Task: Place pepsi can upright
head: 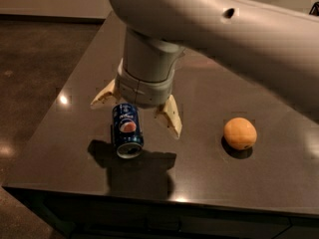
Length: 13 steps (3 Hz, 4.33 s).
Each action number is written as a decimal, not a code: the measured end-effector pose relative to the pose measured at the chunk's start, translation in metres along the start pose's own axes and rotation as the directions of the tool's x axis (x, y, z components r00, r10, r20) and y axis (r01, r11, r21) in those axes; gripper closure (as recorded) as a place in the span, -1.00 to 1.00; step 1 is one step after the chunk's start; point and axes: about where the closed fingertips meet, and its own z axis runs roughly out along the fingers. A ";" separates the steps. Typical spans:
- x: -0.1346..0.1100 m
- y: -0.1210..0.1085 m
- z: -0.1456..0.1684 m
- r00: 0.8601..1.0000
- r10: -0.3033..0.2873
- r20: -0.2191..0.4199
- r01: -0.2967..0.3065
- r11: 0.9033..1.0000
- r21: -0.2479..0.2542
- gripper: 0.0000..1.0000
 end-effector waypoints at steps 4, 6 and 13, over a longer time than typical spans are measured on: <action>0.004 0.007 0.033 0.989 -0.147 -0.029 0.140 0.975 -0.174 -1.00; -0.018 0.009 0.040 0.979 -0.202 0.000 0.197 0.958 -0.208 -1.00; -0.031 -0.011 0.046 0.976 -0.215 0.024 0.215 0.953 -0.216 0.23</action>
Offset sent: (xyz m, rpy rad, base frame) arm 0.0225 -0.0016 -0.0467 -0.2251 -0.0275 0.0972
